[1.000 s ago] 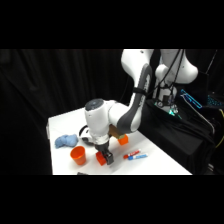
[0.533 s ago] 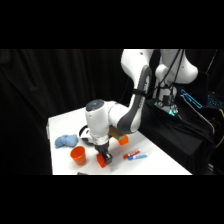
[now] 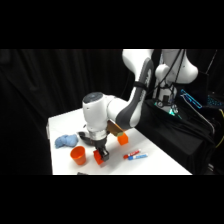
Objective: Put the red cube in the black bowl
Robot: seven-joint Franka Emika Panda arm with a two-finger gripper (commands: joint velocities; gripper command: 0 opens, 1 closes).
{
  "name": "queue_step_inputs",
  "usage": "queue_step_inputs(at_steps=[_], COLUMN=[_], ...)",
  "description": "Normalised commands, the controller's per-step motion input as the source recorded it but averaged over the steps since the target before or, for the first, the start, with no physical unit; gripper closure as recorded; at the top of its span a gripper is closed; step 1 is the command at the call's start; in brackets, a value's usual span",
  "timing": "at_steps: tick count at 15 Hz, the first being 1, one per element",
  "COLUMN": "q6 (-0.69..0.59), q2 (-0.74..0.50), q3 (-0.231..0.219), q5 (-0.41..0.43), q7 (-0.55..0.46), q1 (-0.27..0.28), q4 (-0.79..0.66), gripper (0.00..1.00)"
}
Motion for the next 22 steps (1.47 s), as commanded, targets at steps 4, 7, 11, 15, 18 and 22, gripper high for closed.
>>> queue_step_inputs(at_steps=[4,7,11,15,18,22], q6=[-0.38,-0.28,-0.17,-0.06,0.01,0.05], q2=[-0.47,-0.36,-0.28,-0.23,-0.12,-0.01], q3=[-0.062,-0.034,-0.040,-0.064,-0.073,-0.079], q5=[-0.023,-0.032,-0.014,0.016,0.061,0.106], q7=[0.16,0.12,0.09,0.05,0.02,0.00], q1=[0.093,0.048,-0.022,-0.112,-0.157,-0.168], q4=[-0.16,-0.12,-0.12,-0.14,-0.08,0.01], gripper=[0.75,0.75,0.75,0.75,0.75,0.75])
